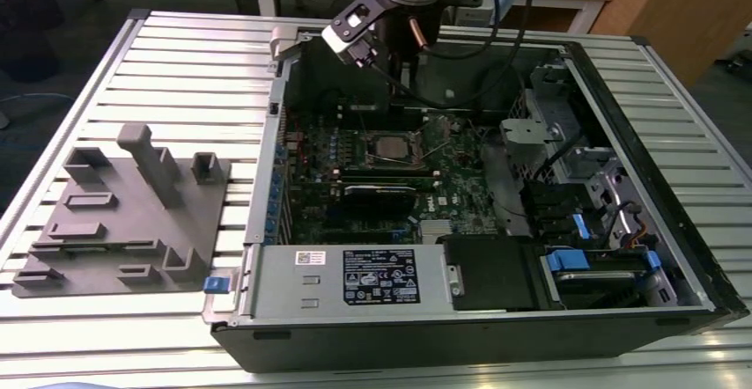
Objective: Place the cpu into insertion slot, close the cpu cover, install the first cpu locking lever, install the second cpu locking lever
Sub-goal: 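Close the cpu cover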
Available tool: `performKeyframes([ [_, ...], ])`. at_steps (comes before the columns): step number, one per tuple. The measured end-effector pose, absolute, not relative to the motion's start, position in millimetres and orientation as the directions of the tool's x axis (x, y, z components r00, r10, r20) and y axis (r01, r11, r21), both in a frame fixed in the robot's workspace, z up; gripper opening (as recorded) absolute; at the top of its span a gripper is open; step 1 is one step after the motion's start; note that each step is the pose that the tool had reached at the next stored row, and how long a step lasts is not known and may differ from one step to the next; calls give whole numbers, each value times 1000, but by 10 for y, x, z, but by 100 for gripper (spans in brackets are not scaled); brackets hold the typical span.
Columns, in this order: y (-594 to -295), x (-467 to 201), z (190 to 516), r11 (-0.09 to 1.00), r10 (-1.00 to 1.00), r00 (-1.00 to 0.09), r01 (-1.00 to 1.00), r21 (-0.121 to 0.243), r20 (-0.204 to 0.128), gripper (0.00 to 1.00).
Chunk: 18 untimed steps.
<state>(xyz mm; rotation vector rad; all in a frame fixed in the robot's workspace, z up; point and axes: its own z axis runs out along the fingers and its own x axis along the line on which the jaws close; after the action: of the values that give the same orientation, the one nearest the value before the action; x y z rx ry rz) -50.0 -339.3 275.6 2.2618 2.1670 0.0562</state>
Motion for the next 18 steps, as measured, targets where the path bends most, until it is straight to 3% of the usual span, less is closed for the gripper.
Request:
performKeyframes([
  [18, -3403, -499, 2776, -43, 999, 42, 999, 31, 20, 11],
])
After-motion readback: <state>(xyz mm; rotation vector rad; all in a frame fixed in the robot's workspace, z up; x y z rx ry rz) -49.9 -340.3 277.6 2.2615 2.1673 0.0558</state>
